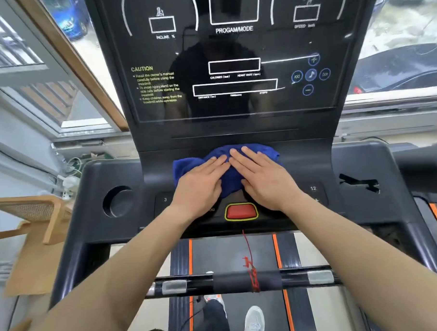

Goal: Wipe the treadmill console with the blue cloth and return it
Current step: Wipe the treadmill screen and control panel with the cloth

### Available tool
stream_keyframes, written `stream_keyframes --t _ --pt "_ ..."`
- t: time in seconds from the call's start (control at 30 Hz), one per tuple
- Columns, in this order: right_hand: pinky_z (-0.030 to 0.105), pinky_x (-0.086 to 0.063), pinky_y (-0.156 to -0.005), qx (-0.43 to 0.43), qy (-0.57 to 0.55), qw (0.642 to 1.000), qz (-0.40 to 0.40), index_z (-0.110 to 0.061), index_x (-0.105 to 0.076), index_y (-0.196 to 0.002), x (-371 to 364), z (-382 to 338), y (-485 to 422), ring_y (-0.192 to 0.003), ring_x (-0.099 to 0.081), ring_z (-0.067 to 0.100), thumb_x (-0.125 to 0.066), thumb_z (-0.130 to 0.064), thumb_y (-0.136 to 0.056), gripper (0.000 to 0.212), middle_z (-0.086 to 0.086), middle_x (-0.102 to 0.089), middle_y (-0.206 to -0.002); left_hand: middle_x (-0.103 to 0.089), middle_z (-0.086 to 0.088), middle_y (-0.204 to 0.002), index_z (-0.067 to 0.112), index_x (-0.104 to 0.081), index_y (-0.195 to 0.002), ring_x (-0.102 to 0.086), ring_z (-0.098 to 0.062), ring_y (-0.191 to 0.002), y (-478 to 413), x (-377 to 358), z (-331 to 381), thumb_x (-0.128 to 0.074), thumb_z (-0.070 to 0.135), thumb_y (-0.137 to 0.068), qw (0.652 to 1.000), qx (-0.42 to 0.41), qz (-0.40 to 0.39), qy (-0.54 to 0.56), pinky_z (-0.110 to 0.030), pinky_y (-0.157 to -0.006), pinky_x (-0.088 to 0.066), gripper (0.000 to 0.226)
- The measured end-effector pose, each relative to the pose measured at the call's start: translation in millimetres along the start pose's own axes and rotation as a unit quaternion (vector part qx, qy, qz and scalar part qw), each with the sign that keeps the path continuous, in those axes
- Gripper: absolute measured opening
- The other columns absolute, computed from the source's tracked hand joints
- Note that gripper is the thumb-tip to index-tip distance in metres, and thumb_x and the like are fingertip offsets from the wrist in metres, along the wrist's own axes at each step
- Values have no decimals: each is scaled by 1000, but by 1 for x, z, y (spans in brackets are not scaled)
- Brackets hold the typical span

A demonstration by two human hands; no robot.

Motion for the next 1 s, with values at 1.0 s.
stream_keyframes --t 1.0 --pt "49 -44 -107 -202 -70 972 101 -5 -59 -135 -15 42 179 -132 -52 37 -42 -18 -91 49 15 -55 -144 -34 4 -160 19 -40 -153 -32 -13 -147 26 -77 162 -52 6 -95 992 -74 -97 20 -29 -113 -37 60"
Point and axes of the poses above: each hand's wrist, its own y-axis away from the middle knuckle, its own x-axis out of the back of the hand, z = x × y, the point moved 9 cm from there along -y, towards the middle knuckle
